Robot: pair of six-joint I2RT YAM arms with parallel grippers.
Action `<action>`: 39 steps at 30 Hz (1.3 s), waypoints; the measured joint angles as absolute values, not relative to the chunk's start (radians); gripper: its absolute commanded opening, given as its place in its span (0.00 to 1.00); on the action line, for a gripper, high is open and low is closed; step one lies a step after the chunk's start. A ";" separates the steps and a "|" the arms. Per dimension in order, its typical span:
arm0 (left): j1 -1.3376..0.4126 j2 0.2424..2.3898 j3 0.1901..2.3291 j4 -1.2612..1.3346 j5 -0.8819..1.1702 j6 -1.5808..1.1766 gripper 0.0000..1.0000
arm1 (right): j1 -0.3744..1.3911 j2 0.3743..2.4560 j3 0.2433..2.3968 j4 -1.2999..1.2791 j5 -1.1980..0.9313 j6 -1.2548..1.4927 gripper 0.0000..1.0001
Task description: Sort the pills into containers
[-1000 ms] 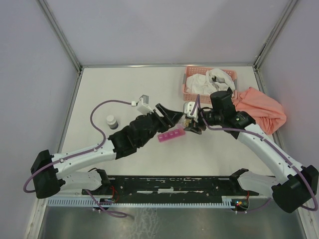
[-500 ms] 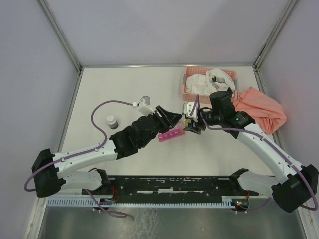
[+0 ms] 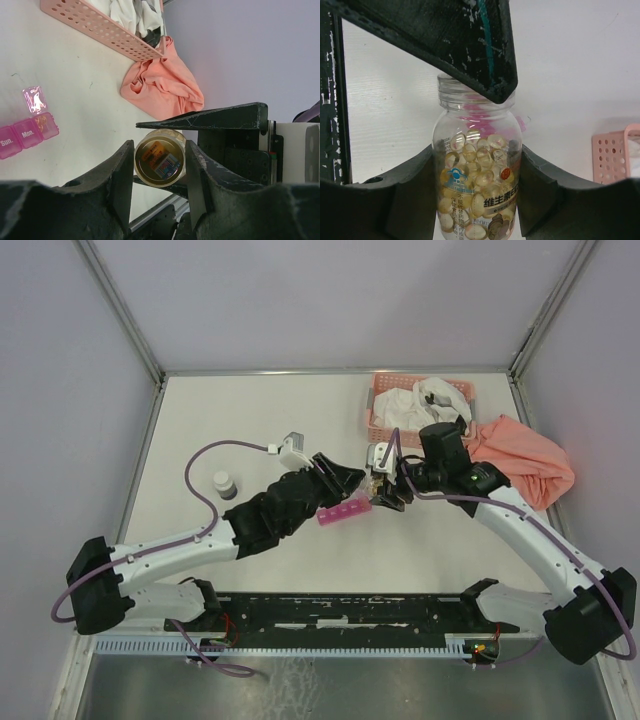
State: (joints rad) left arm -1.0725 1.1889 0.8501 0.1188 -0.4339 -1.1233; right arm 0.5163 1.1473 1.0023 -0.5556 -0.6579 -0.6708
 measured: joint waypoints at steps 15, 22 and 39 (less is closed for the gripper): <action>-0.993 1.126 0.702 0.368 -0.220 -0.855 0.21 | 0.453 1.259 1.041 -0.579 -0.928 -0.369 0.05; -0.858 1.111 0.682 0.490 0.043 -0.713 0.21 | 0.429 1.307 1.023 -0.378 -1.110 -0.078 0.04; -0.820 0.962 0.679 0.330 0.078 -0.685 0.89 | 0.432 1.325 1.027 -0.368 -1.124 -0.127 0.04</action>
State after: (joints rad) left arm -0.8204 0.9623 0.6788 0.3302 0.0784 -0.6853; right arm 0.4320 1.3251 1.0271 -0.3676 -1.1244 -0.1272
